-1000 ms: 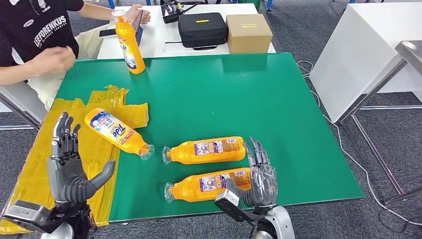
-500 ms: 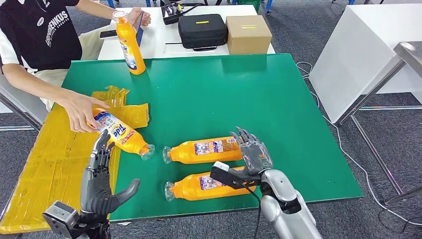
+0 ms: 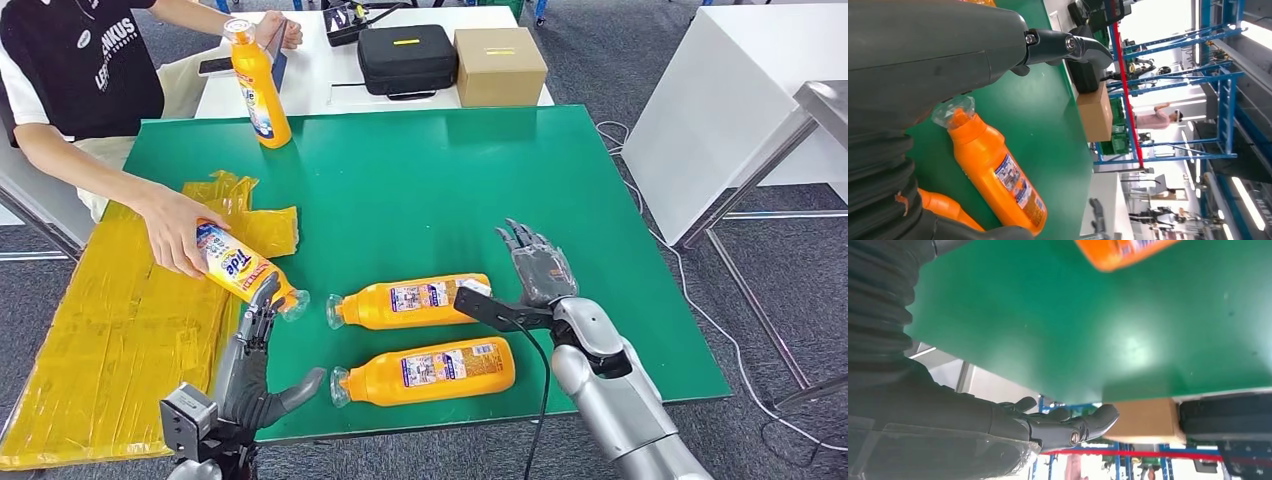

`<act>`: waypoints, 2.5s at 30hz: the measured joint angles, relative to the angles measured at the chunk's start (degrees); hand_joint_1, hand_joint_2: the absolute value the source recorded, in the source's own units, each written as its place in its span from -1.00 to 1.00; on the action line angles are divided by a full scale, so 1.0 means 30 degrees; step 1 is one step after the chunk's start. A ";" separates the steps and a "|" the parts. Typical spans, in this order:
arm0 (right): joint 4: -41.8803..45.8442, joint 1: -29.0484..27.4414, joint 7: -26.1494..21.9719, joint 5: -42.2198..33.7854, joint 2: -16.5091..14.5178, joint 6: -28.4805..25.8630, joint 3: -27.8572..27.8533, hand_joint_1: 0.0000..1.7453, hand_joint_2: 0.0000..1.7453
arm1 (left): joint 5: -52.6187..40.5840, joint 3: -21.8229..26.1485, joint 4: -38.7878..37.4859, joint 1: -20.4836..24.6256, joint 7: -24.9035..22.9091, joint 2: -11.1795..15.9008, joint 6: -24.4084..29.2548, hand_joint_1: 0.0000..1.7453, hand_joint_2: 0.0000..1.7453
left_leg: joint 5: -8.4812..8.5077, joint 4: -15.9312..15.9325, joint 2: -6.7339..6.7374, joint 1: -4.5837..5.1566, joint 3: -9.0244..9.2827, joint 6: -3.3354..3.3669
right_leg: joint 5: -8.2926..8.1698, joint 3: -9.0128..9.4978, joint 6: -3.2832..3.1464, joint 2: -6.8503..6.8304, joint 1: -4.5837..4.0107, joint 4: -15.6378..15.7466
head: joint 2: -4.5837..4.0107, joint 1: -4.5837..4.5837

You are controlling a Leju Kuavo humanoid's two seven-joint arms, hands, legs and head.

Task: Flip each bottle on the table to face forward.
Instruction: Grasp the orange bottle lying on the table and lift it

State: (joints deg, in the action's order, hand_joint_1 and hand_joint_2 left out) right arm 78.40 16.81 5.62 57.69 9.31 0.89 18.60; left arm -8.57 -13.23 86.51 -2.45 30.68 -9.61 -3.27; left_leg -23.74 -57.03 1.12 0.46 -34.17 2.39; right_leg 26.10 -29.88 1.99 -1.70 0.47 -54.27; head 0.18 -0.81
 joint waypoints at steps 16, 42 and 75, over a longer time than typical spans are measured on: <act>-0.3195 0.2236 0.0146 0.0535 -0.1455 -0.1009 0.1461 -1.00 1.00 | -0.0743 -0.0523 -0.0687 0.0262 0.0508 -0.0199 0.0685 -1.00 1.00 | 0.0009 -0.0001 -0.0003 -0.0003 0.0003 0.0001 | 0.0000 0.0000 -0.0001 -0.0013 0.0001 -0.0010 | 0.0004 0.0000; -0.7067 0.2994 0.0497 0.0885 -0.3481 -0.2284 0.2331 -1.00 1.00 | 0.0302 -0.0523 0.2490 0.1745 0.0615 0.0492 0.1567 -1.00 1.00 | -0.0012 0.0009 0.0006 -0.0018 0.0218 -0.0016 | 0.0025 -0.0005 -0.0030 0.0006 0.0000 0.0000 | -0.0002 -0.0005; -0.5529 0.2261 -0.0807 0.0244 -0.3614 -0.1454 0.2142 -1.00 1.00 | 0.1034 0.0053 0.1789 0.2401 0.0504 0.0685 0.2235 -1.00 1.00 | 0.0020 0.0006 0.0143 -0.0033 0.0325 -0.0017 | -0.0050 0.0225 -0.0056 0.0152 -0.0018 -0.0011 | -0.0002 -0.0007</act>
State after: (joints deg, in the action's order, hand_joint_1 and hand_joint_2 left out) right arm 61.81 23.59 3.20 58.42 -1.54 -3.48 25.03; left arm -5.47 -13.07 91.88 4.75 32.19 -7.55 3.44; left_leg -23.68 -57.01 1.54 0.36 -33.19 2.34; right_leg 25.95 -29.21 1.82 -1.25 0.42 -54.30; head 0.17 -0.84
